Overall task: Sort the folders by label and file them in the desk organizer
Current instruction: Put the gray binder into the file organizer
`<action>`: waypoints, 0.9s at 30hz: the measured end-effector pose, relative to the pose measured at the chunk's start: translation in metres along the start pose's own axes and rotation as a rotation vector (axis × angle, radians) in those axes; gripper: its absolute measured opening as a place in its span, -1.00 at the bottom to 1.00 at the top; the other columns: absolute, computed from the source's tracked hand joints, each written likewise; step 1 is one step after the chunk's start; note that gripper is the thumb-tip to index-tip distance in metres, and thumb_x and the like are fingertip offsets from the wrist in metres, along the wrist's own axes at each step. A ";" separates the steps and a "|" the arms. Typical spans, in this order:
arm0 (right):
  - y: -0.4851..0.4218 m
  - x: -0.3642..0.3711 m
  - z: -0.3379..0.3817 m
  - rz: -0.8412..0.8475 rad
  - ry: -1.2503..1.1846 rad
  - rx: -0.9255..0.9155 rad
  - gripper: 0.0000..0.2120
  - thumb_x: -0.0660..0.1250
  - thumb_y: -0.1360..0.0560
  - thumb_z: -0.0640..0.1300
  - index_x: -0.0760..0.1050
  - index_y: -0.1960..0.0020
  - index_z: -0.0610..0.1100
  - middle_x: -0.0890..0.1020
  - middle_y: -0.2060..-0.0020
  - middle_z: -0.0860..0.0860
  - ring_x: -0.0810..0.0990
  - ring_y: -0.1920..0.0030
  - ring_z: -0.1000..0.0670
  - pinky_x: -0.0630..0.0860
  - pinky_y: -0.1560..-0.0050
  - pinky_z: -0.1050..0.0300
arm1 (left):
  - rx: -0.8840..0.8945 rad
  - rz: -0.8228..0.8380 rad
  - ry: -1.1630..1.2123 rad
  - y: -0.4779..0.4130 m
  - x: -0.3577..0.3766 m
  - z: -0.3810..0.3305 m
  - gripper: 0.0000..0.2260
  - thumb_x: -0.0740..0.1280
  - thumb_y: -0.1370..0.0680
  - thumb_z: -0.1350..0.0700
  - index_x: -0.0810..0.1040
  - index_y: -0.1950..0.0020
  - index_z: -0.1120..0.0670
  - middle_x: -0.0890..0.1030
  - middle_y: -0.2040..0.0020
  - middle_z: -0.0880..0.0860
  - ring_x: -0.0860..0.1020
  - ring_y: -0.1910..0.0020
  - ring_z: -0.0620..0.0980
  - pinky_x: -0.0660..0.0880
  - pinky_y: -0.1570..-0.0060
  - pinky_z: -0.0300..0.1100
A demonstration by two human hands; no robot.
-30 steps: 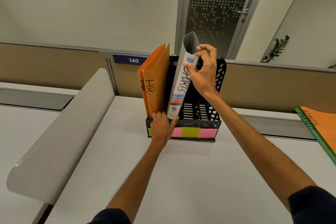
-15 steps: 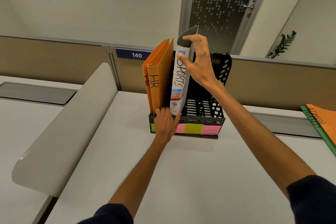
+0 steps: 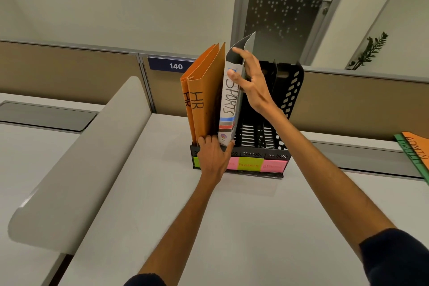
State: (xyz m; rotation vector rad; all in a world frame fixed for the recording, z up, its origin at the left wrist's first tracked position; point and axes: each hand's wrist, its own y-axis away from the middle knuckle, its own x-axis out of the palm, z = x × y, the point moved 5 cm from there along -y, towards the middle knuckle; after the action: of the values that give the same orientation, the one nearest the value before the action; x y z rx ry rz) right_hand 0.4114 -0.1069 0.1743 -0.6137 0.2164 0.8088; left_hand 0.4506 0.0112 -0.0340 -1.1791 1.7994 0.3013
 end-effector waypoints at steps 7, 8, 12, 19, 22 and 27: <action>-0.005 0.012 -0.013 -0.021 -0.156 0.039 -0.42 0.24 -0.54 0.05 0.21 -0.51 -0.04 0.21 -0.48 -0.12 0.32 -0.45 -0.16 0.42 -0.32 -0.30 | -0.020 -0.049 0.081 0.006 0.002 0.008 -0.52 0.19 -0.55 -0.29 0.50 -0.21 0.07 0.55 -0.12 0.07 0.44 -0.20 0.05 0.56 -0.01 -0.05; -0.004 0.014 -0.018 -0.041 -0.188 0.054 -0.42 0.23 -0.54 0.06 0.20 -0.51 -0.03 0.24 -0.47 -0.12 0.37 -0.42 -0.16 0.44 -0.31 -0.28 | -0.034 -0.047 0.108 0.006 0.002 0.009 -0.53 0.20 -0.55 -0.28 0.51 -0.20 0.07 0.55 -0.12 0.06 0.44 -0.20 0.04 0.56 -0.02 -0.04; 0.020 0.044 -0.047 0.047 -0.208 0.155 -0.43 0.20 -0.53 0.10 0.18 -0.50 0.02 0.29 -0.45 -0.15 0.44 -0.36 -0.19 0.46 -0.28 -0.28 | -0.025 0.011 0.156 0.003 0.001 0.019 -0.44 0.24 -0.45 -0.39 0.51 -0.16 0.05 0.52 -0.06 0.00 0.40 -0.17 -0.03 0.55 0.02 -0.10; 0.042 0.060 -0.053 0.107 -0.033 0.164 -0.40 0.17 -0.51 0.20 0.12 -0.50 0.14 0.20 -0.46 -0.11 0.28 -0.45 -0.17 0.39 -0.34 -0.29 | -0.039 0.025 0.081 0.002 0.007 0.017 -0.38 0.17 -0.47 -0.42 0.51 -0.18 0.08 0.53 -0.13 0.05 0.40 -0.24 0.04 0.55 -0.02 -0.07; 0.053 0.047 -0.056 0.076 0.000 0.143 -0.41 0.19 -0.50 0.19 0.14 -0.49 0.12 0.21 -0.45 -0.11 0.32 -0.42 -0.16 0.45 -0.29 -0.27 | -0.025 0.024 0.100 0.004 0.009 0.014 -0.41 0.18 -0.50 -0.38 0.50 -0.22 0.08 0.53 -0.16 0.07 0.39 -0.27 0.06 0.56 -0.06 -0.06; 0.060 0.042 -0.055 0.094 0.059 0.072 -0.51 0.24 -0.54 0.13 0.26 -0.43 0.06 0.22 -0.48 -0.08 0.31 -0.45 -0.14 0.48 -0.25 -0.29 | -0.018 0.037 0.062 0.008 0.008 0.013 -0.44 0.16 -0.53 -0.36 0.48 -0.24 0.07 0.51 -0.18 0.07 0.37 -0.29 0.07 0.58 -0.07 -0.02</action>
State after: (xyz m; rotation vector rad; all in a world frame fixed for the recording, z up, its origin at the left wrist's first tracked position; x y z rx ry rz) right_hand 0.3988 -0.0818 0.0872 -0.5632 0.3283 0.8704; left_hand 0.4508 0.0185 -0.0493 -1.1800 1.8776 0.3061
